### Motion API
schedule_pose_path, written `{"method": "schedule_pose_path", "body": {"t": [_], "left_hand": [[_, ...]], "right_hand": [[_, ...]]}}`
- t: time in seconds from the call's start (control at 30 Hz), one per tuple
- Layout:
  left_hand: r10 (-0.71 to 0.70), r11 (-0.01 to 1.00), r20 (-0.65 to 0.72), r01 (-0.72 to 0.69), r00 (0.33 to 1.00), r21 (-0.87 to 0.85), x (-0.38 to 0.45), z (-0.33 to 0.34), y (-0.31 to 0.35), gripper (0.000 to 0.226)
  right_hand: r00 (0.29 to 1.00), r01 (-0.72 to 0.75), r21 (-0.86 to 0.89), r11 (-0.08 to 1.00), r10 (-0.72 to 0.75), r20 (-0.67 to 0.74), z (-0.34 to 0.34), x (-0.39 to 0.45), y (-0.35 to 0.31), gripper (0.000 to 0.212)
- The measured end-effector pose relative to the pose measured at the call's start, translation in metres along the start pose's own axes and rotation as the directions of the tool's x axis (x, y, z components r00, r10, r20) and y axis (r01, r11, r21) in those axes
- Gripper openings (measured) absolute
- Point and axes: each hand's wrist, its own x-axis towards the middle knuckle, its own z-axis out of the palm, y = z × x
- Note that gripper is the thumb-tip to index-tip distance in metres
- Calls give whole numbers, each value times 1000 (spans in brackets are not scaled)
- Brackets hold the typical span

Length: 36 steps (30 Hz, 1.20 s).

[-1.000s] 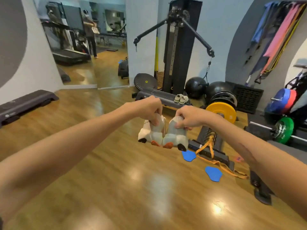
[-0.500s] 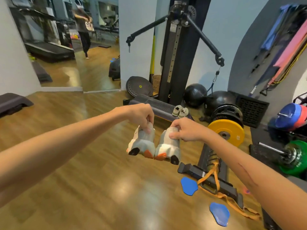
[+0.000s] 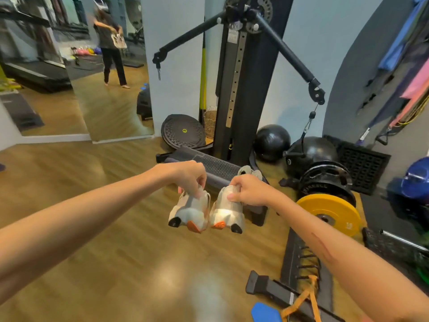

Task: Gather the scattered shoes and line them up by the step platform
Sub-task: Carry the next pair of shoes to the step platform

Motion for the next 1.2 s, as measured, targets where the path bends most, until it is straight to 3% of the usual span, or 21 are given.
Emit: {"method": "schedule_pose_path", "body": {"t": [0.33, 0.53, 0.6, 0.73, 0.93, 1.1, 1.2], "left_hand": [[-91, 991, -54, 85, 994, -100, 203, -54, -95, 34], [-55, 994, -153, 40, 987, -101, 322, -33, -176, 39], [-47, 996, -147, 36, 988, -79, 363, -37, -196, 39], [-56, 998, -130, 51, 990, -42, 444, -51, -224, 39], [-154, 988, -178, 152, 972, -25, 586, -50, -252, 41], [-228, 973, -26, 229, 973, 15, 713, -25, -275, 41], [-286, 958, 37, 286, 958, -10, 765, 0, -296, 38]], "right_hand": [[1000, 0, 21, 1000, 0, 12, -61, 223, 98, 30], [987, -153, -28, 988, 154, 35, -64, 340, 155, 21], [973, -219, 15, 976, 217, 80, -67, 375, 175, 11], [938, -348, 193, 918, 338, 84, -71, 437, 212, 18], [923, -375, 214, 902, 384, -1, -57, 533, 293, 17], [928, -371, 232, 899, 365, 68, -31, 619, 375, 56], [922, -386, 233, 893, 381, 66, -2, 663, 419, 66]]}}
